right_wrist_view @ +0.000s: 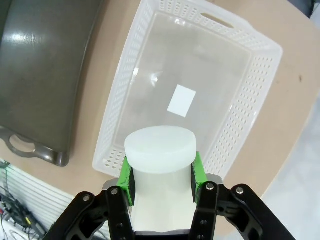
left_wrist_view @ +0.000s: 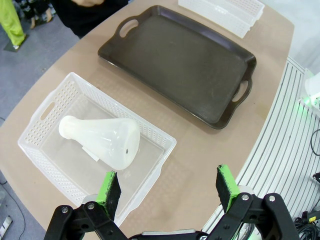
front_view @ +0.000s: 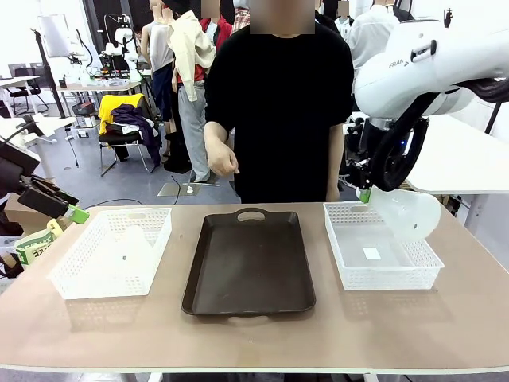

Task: Prepare the laboratory tools.
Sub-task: While moving the picked Big flask to the Handle tray indicated by the person, stop as directed by the person.

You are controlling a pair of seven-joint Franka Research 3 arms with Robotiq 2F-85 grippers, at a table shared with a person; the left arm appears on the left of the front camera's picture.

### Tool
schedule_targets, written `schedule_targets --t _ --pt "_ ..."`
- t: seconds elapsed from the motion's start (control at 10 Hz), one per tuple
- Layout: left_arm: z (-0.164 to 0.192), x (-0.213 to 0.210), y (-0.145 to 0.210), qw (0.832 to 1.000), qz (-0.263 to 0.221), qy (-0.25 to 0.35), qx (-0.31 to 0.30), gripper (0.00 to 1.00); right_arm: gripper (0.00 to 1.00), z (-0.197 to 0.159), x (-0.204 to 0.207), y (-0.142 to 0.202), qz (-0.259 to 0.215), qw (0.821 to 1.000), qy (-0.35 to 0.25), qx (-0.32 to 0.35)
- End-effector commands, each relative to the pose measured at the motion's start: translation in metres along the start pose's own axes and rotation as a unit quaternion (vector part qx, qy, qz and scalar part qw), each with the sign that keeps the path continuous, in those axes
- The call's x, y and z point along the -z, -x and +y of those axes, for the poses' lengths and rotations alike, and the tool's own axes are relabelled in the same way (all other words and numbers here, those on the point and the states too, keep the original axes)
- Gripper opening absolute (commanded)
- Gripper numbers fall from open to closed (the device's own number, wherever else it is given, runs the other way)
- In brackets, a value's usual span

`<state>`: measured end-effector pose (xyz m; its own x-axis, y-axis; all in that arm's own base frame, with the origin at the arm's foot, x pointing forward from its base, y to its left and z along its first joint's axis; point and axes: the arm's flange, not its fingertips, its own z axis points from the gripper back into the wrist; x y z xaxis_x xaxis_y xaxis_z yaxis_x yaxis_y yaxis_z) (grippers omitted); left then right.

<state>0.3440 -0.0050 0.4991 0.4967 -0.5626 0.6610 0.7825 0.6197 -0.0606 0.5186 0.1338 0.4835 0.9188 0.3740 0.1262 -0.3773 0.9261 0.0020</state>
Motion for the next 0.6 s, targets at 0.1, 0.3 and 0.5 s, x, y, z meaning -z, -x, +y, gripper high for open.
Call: schedule_targets --t 0.1,0.3,0.5 --pt "0.0014 -0.0008 0.0018 1.000 0.001 0.001 0.003 1.00 0.00 -0.0001 0.0051 0.0216 -0.026 0.999 0.001 0.025" --pt "0.0014 -0.0008 0.0018 1.000 0.001 0.001 0.003 1.00 0.00 -0.0038 0.0042 0.0237 -0.039 0.999 -0.008 0.022" --pt "0.0014 -0.0008 0.0018 1.000 0.001 0.001 0.003 1.00 0.00 -0.0016 0.0009 0.0156 -0.015 1.000 0.003 0.014"
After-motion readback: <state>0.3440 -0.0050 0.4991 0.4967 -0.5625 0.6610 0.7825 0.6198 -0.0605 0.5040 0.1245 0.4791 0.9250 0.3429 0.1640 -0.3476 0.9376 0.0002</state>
